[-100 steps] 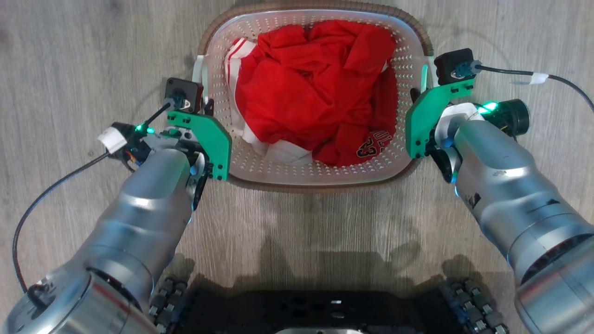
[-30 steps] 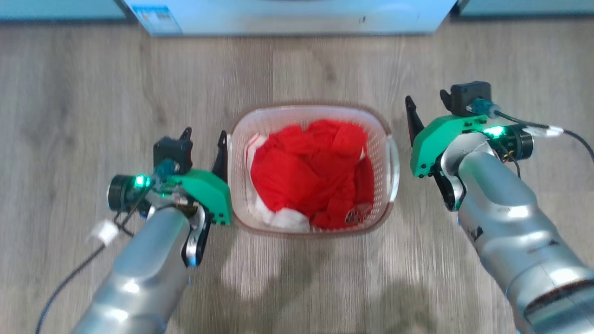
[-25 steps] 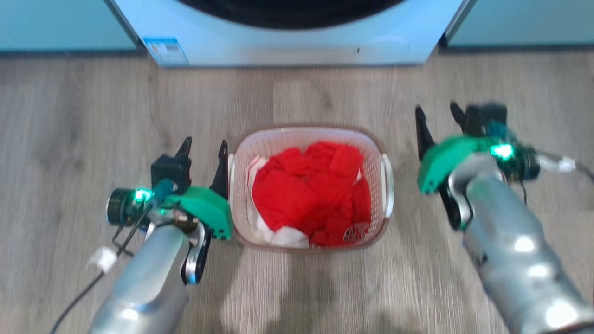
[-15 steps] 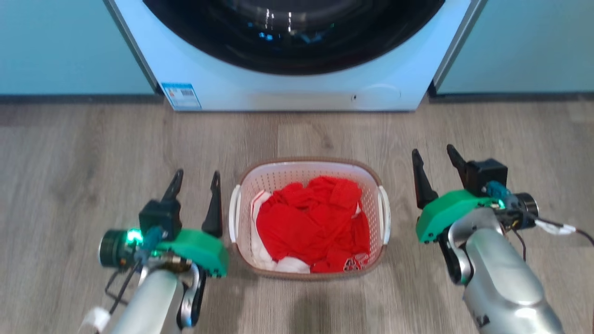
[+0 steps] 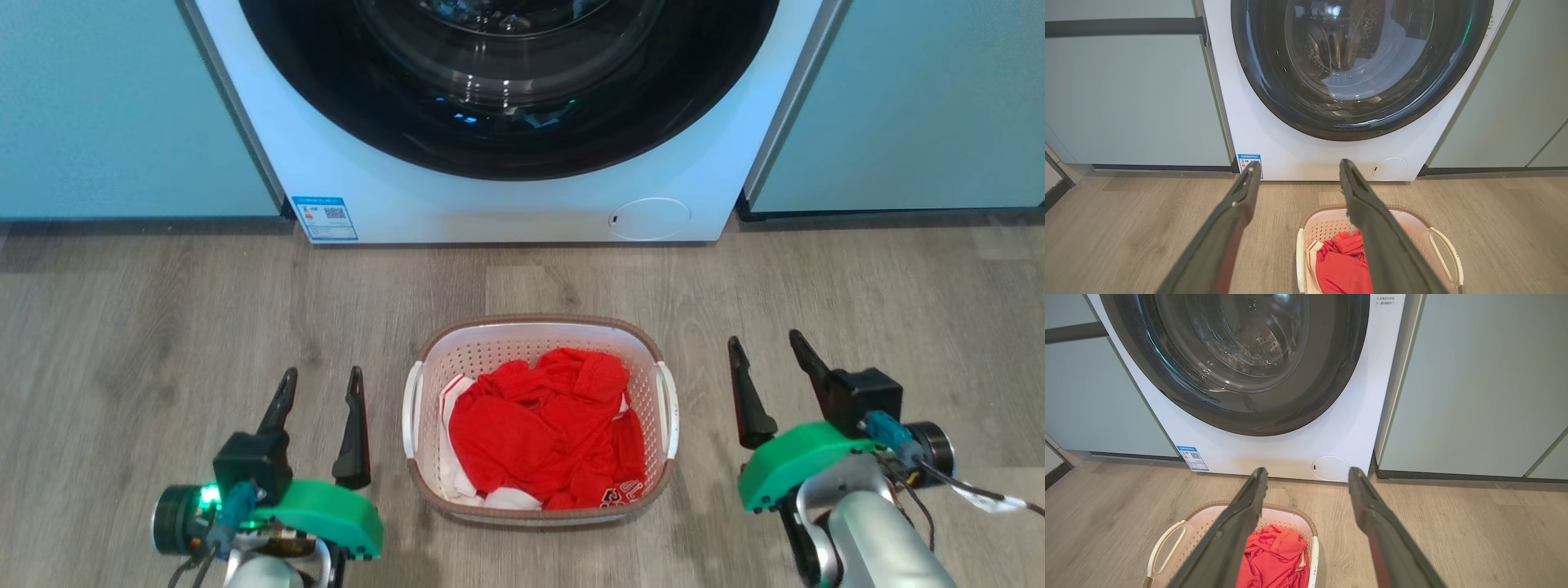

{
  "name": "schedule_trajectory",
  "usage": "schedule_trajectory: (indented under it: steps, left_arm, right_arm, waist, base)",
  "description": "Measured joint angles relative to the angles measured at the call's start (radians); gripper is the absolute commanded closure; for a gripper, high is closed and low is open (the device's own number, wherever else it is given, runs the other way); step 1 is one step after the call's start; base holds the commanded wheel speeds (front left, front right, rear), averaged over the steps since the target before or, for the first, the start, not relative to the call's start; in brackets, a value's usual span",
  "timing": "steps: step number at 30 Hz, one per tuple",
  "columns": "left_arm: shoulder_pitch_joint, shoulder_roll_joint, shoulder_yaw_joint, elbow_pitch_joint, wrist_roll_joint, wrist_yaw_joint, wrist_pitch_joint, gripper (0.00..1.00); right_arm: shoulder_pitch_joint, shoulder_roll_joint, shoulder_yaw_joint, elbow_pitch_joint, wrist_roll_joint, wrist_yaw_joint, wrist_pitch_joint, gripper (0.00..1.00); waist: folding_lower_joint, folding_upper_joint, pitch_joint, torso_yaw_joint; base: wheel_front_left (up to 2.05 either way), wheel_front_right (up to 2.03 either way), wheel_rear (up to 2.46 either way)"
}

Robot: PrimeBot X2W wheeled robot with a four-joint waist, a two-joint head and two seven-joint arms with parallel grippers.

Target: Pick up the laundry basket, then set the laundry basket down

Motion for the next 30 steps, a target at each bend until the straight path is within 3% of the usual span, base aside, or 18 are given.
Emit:
schedule_trajectory:
  steps: [14, 30]
  left_arm:
    - [0.078, -0.007, 0.037, -0.059, 0.055, -0.008, 0.0, 0.0]
    - [0.131, -0.018, 0.073, -0.069, 0.072, -0.018, 0.0, 0.0]
  right_arm:
    - [0.116, 0.004, -0.049, -0.117, -0.016, 0.0, 0.0, 0.0]
    - [0.159, 0.008, -0.052, -0.141, -0.016, 0.0, 0.0, 0.0]
  waist:
    - [0.0, 0.0, -0.054, -0.024]
    - [0.0, -0.0002, -0.093, -0.024]
  base:
    - [0.0, 0.0, 0.0]
    - [0.0, 0.0, 0.0]
